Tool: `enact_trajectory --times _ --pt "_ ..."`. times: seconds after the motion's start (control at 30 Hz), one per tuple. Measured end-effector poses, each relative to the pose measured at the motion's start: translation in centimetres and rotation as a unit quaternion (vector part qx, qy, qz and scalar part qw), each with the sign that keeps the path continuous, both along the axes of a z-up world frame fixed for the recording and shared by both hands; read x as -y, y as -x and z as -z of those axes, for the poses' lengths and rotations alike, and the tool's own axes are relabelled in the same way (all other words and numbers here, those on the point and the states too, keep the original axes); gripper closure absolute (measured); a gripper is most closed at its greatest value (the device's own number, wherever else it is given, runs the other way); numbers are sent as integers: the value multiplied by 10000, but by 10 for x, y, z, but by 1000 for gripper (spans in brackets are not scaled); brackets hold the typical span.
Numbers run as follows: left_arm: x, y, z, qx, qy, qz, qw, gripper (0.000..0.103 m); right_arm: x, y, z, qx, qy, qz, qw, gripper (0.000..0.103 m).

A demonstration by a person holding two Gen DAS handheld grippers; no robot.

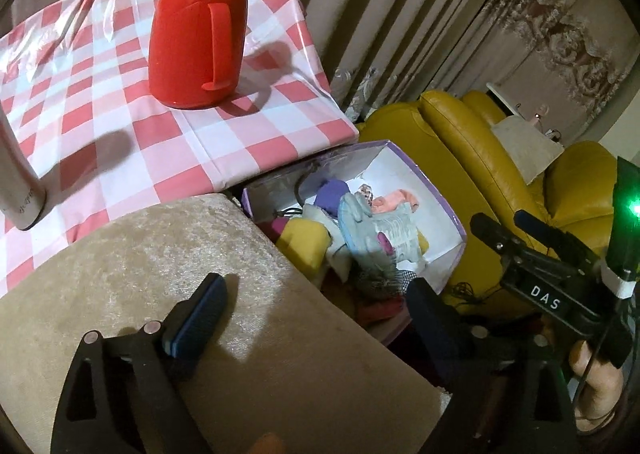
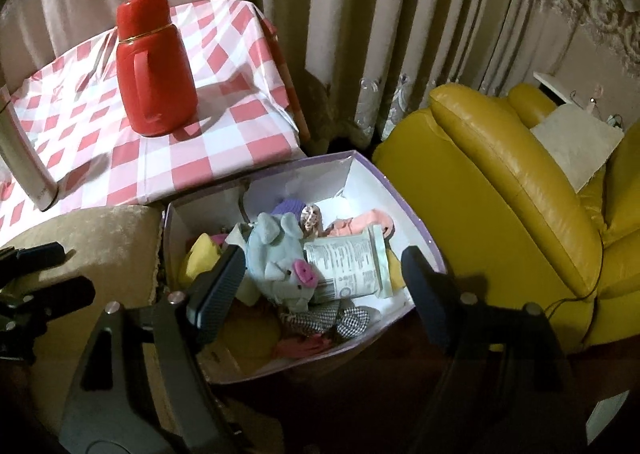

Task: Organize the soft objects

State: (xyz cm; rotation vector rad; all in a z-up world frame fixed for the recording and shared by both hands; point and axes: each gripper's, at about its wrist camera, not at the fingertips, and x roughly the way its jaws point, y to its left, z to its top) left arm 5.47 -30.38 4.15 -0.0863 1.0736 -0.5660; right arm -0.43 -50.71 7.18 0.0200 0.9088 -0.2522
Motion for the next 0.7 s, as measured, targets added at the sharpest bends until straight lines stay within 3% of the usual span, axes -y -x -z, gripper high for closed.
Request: enact_trajectory --times 0.7 --pt "4 -3 2 -51 -43 31 10000 7 0 -1 3 -28 -32 2 10000 21"
